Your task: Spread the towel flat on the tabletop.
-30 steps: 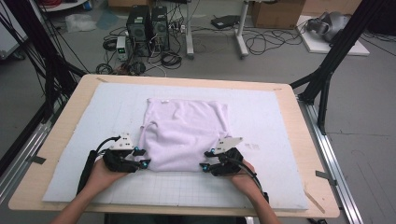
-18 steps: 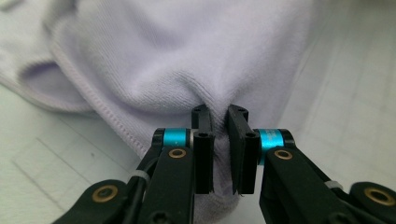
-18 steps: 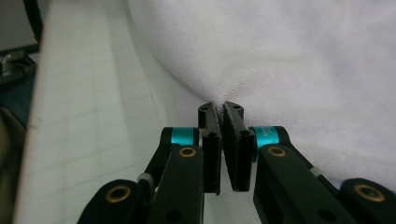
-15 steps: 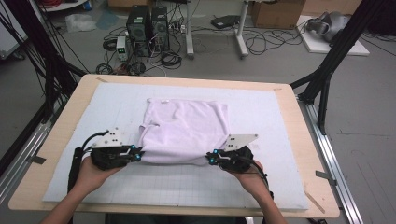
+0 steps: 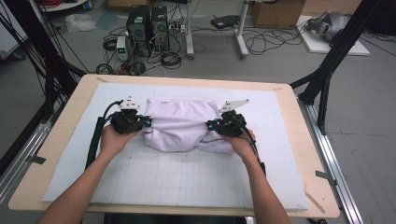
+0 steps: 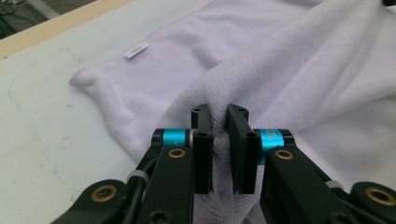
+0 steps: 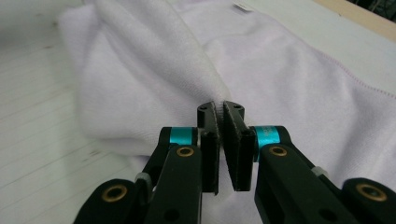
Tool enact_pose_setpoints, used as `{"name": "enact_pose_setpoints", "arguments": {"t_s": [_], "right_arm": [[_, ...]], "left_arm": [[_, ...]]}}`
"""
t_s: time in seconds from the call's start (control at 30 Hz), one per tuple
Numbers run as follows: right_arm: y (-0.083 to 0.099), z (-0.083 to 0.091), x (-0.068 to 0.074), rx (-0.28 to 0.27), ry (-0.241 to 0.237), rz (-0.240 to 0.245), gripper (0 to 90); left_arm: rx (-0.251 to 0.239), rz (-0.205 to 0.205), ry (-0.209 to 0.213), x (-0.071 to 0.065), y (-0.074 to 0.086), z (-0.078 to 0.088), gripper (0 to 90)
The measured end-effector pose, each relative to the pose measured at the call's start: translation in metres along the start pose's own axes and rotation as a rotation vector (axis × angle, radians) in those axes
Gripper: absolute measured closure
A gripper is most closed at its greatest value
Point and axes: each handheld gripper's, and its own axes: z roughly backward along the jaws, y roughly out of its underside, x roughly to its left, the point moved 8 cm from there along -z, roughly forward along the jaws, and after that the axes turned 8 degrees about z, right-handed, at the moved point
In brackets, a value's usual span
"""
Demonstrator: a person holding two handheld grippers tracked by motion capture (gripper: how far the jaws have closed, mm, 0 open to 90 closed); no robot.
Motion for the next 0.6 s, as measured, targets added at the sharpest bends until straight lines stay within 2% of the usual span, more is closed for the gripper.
{"name": "enact_pose_setpoints", "arguments": {"t_s": [0.07,0.17,0.2,0.3,0.33,0.4,0.5,0.6], "right_arm": [[0.005,-0.009,-0.005,0.029,0.002,-0.017,80.0],[0.009,-0.012,-0.007,0.037,-0.001,-0.03,71.3],[0.008,-0.008,-0.005,0.026,-0.006,-0.035,70.3],[0.005,0.008,0.001,-0.016,0.005,-0.027,68.2],[0.005,0.013,0.006,-0.028,0.004,-0.017,67.8],[0.009,0.022,0.016,-0.033,0.006,0.014,67.8],[0.016,0.026,0.029,-0.036,-0.003,0.031,67.6],[0.022,0.02,0.038,0.013,-0.033,0.046,64.7]], "left_arm": [[0.014,0.013,-0.008,0.004,0.001,-0.006,78.0],[0.006,0.025,0.011,0.005,0.0,0.004,68.0],[0.0,0.023,0.014,0.005,0.0,0.009,63.3],[-0.058,0.027,0.03,0.004,-0.003,0.03,55.6],[-0.08,0.023,0.029,0.003,-0.003,0.04,53.5],[-0.094,0.013,0.032,0.0,0.001,0.051,51.6],[-0.111,-0.011,0.059,-0.012,0.01,0.063,49.9],[-0.081,-0.043,0.11,-0.03,0.025,0.054,50.3]]}}
